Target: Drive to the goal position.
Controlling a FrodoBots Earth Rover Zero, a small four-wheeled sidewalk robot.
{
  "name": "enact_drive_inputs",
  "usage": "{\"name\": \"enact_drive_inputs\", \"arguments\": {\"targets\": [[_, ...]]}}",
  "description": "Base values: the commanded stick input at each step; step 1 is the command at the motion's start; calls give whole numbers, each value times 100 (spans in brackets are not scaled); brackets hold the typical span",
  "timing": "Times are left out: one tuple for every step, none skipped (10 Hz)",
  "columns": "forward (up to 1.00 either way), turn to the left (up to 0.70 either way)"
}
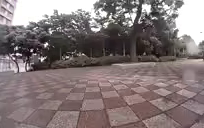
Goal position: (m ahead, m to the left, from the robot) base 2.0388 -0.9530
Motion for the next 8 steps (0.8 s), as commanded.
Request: {"name": "enact_drive_inputs", "arguments": {"targets": [[100, -40], [100, -40], [100, -40], [100, -40], [100, -40], [100, -40], [100, -40], [100, -40]]}}
